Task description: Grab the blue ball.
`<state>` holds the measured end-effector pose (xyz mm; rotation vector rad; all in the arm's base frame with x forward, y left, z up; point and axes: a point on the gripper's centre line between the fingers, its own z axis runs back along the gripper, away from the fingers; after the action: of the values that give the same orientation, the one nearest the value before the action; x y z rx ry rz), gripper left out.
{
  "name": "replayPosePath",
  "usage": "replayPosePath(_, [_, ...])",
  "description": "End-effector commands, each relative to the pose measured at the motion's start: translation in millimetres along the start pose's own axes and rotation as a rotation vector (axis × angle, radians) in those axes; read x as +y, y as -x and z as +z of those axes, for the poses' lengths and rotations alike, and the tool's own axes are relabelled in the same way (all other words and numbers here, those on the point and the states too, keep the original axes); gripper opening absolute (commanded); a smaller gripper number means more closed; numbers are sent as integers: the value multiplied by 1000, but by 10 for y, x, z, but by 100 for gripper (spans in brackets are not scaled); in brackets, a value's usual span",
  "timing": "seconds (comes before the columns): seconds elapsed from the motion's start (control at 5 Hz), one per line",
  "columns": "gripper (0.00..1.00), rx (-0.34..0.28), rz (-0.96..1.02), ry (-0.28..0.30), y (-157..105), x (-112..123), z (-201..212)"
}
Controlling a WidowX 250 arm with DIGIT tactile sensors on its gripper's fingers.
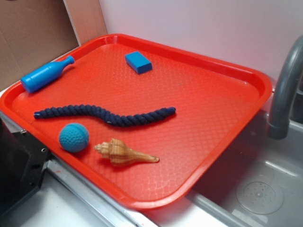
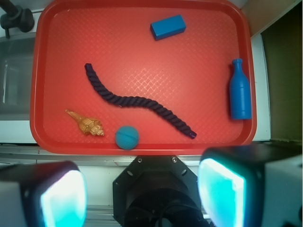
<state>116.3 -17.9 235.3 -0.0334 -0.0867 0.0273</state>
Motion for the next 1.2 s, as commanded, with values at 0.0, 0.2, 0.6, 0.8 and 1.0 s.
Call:
replayPosePath(0.0, [100, 0, 0, 0, 0, 0, 0])
replayPosePath(0.2, [100, -3, 77, 22, 85, -99, -150])
replayPosePath(0.6, [100, -75, 218, -31, 273, -394, -623])
replayPosePath(0.8, [100, -97, 247, -73, 281, -446, -1003])
replayPosePath(1.0, [100, -132, 216, -89, 216, -392, -1280])
